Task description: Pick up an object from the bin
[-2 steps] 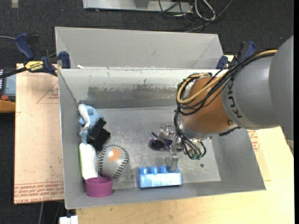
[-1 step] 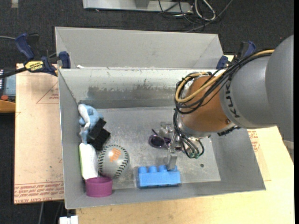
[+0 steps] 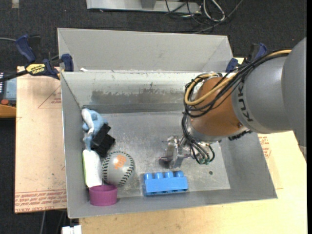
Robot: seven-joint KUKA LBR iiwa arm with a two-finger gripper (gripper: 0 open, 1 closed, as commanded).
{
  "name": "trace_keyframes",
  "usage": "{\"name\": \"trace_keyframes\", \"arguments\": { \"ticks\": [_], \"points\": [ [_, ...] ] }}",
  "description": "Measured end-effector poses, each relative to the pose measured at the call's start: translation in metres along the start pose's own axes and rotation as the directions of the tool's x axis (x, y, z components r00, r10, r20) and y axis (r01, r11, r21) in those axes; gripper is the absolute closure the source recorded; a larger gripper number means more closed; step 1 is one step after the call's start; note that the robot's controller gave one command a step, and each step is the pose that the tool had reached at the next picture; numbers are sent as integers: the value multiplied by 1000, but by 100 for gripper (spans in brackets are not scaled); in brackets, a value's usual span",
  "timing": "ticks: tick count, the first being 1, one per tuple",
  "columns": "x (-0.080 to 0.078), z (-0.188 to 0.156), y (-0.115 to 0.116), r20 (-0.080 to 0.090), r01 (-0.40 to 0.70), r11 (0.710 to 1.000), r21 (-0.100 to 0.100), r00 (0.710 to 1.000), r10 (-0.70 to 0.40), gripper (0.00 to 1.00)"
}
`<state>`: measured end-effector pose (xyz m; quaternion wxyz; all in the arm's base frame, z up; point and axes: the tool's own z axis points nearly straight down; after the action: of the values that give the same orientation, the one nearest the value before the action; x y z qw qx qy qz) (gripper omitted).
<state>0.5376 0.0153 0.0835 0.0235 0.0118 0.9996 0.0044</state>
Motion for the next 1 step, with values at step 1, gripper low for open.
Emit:
{"name": "trace_keyframes", "arguments": {
  "ticks": [1],
  "points": [
    [0, 0, 0, 0, 0, 1000, 0, 1000, 0, 100]
  ]
}}
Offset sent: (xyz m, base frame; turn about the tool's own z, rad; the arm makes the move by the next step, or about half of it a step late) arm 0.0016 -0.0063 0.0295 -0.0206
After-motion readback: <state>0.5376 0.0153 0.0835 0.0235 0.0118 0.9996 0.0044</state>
